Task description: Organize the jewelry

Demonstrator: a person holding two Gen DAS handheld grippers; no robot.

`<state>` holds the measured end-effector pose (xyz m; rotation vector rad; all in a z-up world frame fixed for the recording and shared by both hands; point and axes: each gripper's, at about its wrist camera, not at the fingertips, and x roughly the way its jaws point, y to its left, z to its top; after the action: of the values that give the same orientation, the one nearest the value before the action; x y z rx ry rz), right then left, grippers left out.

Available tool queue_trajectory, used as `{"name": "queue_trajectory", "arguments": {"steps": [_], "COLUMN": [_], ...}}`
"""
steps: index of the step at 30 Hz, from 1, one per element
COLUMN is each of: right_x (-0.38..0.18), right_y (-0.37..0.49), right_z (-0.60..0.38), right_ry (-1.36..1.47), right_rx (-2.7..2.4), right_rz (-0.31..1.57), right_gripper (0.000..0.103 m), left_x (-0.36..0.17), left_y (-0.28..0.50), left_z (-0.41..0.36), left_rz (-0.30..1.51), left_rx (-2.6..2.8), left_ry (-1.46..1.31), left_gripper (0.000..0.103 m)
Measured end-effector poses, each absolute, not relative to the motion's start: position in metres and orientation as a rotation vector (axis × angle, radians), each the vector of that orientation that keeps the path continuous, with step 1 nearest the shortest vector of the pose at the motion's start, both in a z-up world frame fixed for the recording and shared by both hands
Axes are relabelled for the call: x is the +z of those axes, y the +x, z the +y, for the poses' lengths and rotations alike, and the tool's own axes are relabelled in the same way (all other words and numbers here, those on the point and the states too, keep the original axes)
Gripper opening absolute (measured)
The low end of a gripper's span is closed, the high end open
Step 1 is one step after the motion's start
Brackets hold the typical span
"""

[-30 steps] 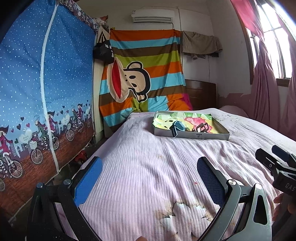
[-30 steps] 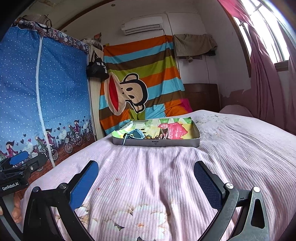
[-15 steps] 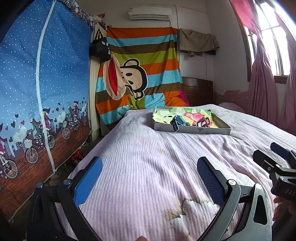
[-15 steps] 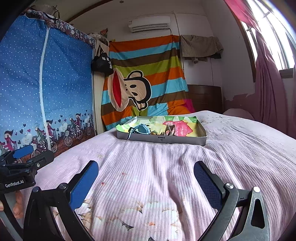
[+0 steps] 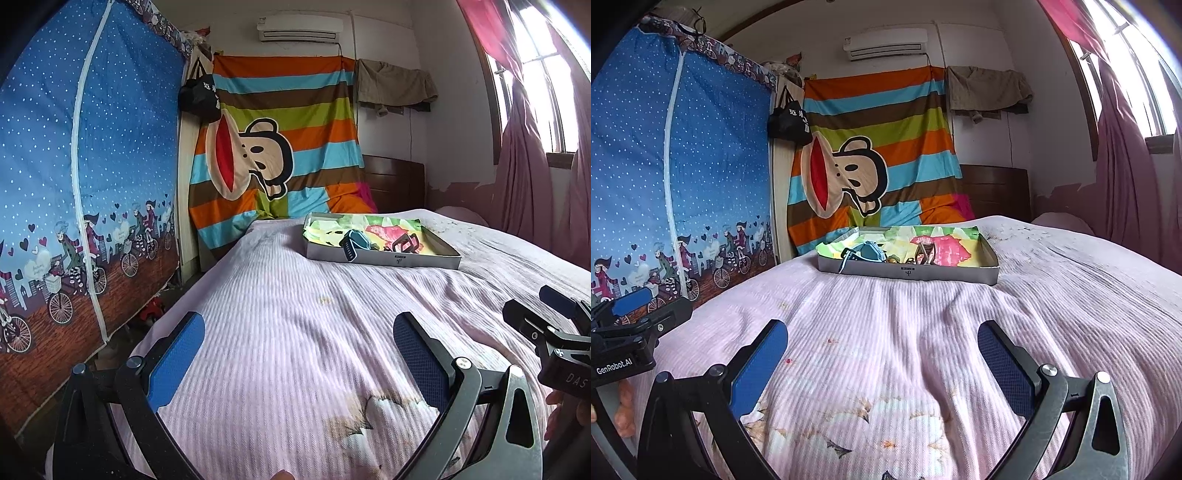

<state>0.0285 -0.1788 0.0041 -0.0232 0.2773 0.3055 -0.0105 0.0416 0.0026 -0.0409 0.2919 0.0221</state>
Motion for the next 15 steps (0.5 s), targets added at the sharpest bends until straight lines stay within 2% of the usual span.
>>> {"name": "queue_trajectory", "arguments": {"steps": [15], "right_x": [0.0030], "right_y": [0.0300], "right_z": [-0.1813], "right_ry": [-0.017], "right_rx": [0.302], "right_rz": [0.281], "right_gripper": [0.103], "left_x": [0.0004], "left_y": [-0.0135], "left_z": [0.0402], "left_rz": [0.284], "left_rx": [0.024], "left_ry": [-0.032], "left_gripper": [0.100]}}
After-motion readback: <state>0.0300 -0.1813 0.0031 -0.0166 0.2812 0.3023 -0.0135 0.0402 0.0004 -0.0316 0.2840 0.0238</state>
